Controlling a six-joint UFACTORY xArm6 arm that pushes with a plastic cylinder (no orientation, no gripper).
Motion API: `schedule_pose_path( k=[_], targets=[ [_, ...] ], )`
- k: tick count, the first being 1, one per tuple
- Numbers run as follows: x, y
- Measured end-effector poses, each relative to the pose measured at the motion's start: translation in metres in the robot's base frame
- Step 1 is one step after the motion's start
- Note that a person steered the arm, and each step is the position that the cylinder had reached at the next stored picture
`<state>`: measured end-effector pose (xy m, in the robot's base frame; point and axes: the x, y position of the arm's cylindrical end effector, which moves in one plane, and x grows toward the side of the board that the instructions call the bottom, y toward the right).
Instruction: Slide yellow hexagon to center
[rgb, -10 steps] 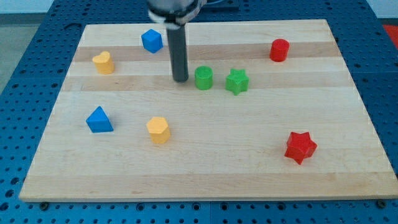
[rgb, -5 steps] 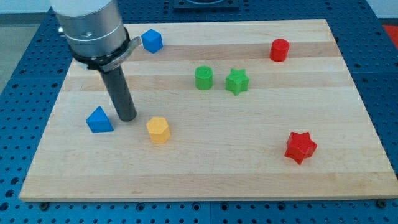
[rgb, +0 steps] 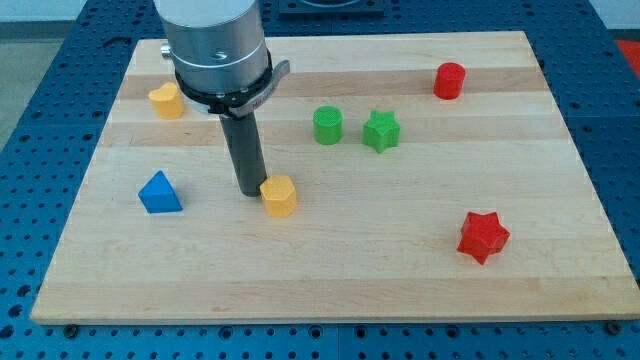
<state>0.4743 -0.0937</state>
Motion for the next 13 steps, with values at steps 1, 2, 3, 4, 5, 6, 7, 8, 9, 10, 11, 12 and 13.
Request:
schedule_pose_path(
  k=[1, 2, 3, 4, 5, 6, 7, 8, 9, 10, 11, 12, 13],
  targets=[
    [0.005, 0.000],
    [0.005, 0.005],
    [0.038, -0.019],
    [0.060, -0.019],
    [0.067, -0.016],
    [0.059, 0.014],
    [0.059, 0.020],
    [0.055, 0.036],
    [0.053, 0.044],
    [0.046, 0.057],
    [0.041, 0.066],
    [0.071, 0.054],
    [0.109, 0.013]
  ],
)
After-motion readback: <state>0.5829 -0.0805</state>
